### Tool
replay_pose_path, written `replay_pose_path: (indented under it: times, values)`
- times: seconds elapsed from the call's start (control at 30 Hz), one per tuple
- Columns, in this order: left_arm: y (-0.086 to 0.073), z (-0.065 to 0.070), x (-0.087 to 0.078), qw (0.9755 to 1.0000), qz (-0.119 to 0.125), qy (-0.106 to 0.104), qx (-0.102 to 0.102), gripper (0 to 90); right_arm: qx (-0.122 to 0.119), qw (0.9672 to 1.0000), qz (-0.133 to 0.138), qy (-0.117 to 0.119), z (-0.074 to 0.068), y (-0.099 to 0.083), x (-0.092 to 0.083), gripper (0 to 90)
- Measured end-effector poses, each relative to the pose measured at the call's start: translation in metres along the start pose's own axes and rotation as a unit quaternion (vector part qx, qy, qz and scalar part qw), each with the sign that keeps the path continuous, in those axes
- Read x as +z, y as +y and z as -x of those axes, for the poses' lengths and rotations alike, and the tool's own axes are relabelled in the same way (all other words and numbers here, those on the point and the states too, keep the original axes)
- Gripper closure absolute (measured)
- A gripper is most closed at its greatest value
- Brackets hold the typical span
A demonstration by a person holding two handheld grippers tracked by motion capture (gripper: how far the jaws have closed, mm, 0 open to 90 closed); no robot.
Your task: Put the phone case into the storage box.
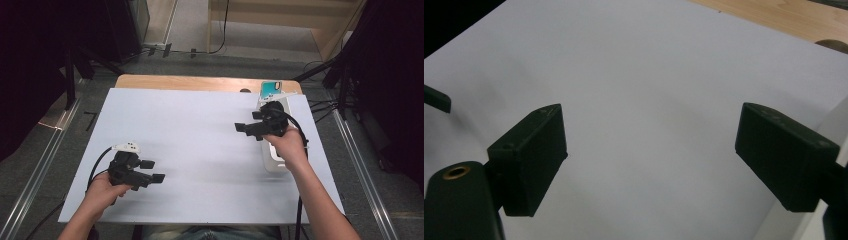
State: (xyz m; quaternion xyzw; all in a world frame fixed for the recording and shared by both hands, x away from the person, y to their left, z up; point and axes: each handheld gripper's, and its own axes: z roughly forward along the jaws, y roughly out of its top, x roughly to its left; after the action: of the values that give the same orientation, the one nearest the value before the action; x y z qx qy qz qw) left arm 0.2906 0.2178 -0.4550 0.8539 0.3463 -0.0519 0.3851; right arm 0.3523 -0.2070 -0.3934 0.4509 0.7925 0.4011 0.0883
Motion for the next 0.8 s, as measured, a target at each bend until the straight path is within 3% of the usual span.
replay_pose_path:
  times: [0.1,0.27,0.8]
  values:
    - [0.000,0.000,0.000,1.0000,0.000,0.001,-0.001,24.5,-0.004,0.9998,0.010,0.015,-0.003,-0.004,0.000,12.2]
    - [0.000,0.000,0.000,1.0000,0.000,-0.001,0.003,24.5,-0.019,0.9994,0.018,0.021,-0.010,-0.010,-0.001,12.3]
    - [0.000,0.001,0.000,1.0000,0.001,0.000,0.003,24.5,-0.052,0.9973,0.009,0.052,-0.032,-0.034,-0.006,13.0]
